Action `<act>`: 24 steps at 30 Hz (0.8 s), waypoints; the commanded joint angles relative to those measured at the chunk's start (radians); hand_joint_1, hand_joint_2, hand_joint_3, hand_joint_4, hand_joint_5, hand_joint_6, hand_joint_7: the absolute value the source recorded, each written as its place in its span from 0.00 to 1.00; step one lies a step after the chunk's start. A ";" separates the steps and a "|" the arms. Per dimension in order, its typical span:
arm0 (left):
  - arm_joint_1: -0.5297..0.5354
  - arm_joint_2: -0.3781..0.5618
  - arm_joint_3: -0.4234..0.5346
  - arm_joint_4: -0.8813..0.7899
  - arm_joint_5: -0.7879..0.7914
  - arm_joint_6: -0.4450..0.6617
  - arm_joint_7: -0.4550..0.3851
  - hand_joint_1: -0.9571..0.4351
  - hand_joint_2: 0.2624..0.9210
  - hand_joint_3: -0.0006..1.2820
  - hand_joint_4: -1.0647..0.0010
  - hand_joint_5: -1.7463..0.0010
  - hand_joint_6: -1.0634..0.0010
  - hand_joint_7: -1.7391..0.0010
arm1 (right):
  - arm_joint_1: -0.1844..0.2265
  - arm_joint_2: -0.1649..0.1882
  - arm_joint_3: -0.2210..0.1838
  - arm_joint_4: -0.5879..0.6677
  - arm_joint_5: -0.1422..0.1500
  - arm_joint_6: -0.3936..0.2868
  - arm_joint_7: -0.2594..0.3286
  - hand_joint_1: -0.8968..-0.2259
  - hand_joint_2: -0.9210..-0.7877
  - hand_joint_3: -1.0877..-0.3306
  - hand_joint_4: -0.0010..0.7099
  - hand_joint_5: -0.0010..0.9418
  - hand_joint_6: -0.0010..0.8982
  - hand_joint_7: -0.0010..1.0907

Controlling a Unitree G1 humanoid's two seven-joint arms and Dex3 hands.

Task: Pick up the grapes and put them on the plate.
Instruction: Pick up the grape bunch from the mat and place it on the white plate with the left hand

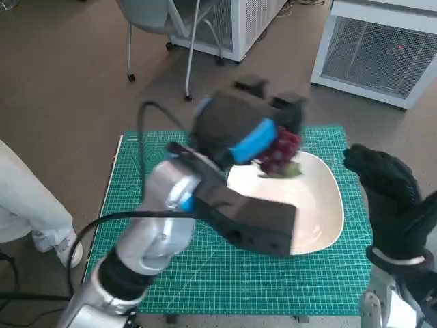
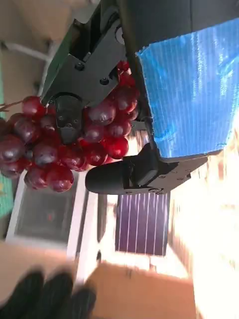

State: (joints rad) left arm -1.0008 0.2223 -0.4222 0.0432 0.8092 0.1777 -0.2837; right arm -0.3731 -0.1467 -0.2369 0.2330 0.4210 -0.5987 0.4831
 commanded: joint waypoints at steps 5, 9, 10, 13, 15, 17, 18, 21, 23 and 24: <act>-0.048 -0.048 0.002 0.069 -0.022 -0.045 0.031 0.93 0.75 0.48 0.60 0.09 0.57 0.79 | 0.031 0.001 -0.005 -0.007 -0.015 -0.001 -0.023 0.68 0.00 0.69 0.91 0.05 0.33 0.68; -0.049 -0.053 -0.008 0.082 -0.013 -0.047 0.027 0.90 0.89 0.35 0.61 0.28 0.51 0.82 | 0.035 0.003 -0.005 -0.007 -0.013 -0.002 -0.024 0.68 0.00 0.69 0.91 0.05 0.34 0.67; -0.049 -0.052 -0.011 0.085 -0.009 -0.047 0.025 0.88 0.89 0.35 0.60 0.43 0.49 0.82 | 0.036 0.004 -0.005 -0.007 -0.011 -0.002 -0.024 0.68 0.00 0.69 0.91 0.05 0.34 0.66; -0.051 -0.054 -0.021 0.100 0.004 -0.039 0.021 0.82 0.85 0.38 0.55 0.80 0.46 0.81 | 0.040 0.005 -0.005 -0.010 -0.009 0.000 -0.026 0.69 0.00 0.69 0.91 0.04 0.34 0.66; -0.051 -0.055 -0.025 0.112 0.010 -0.037 0.021 0.81 0.83 0.40 0.50 0.89 0.42 0.80 | 0.042 0.007 -0.004 -0.013 -0.010 0.001 -0.028 0.69 0.00 0.69 0.91 0.04 0.34 0.66; -0.051 -0.055 -0.025 0.121 0.012 -0.038 0.022 0.80 0.83 0.40 0.42 0.93 0.38 0.78 | 0.043 0.008 -0.004 -0.014 -0.012 0.001 -0.032 0.70 0.00 0.69 0.91 0.04 0.34 0.66; -0.051 -0.056 -0.024 0.125 0.010 -0.037 0.021 0.78 0.84 0.38 0.38 0.94 0.38 0.74 | 0.044 0.009 -0.003 -0.015 -0.013 0.001 -0.033 0.70 0.00 0.69 0.91 0.04 0.34 0.66; -0.054 -0.065 -0.018 0.141 0.000 -0.031 0.017 0.71 0.92 0.28 0.41 0.68 0.45 0.46 | 0.044 0.010 -0.002 -0.016 -0.016 0.000 -0.037 0.70 0.00 0.69 0.91 0.04 0.34 0.66; -0.055 -0.073 -0.013 0.154 -0.014 -0.029 0.013 0.70 0.96 0.22 0.47 0.45 0.50 0.33 | 0.043 0.010 -0.001 -0.016 -0.019 -0.001 -0.039 0.70 0.00 0.69 0.91 0.04 0.34 0.66; -0.055 -0.078 -0.009 0.161 -0.024 -0.029 0.011 0.70 0.97 0.21 0.49 0.38 0.51 0.31 | 0.043 0.010 -0.001 -0.016 -0.021 -0.001 -0.041 0.70 0.00 0.68 0.91 0.04 0.34 0.66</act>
State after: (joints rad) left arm -1.0293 0.1617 -0.4401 0.1882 0.8071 0.1443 -0.2698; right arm -0.3514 -0.1418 -0.2368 0.2136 0.4074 -0.6062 0.4541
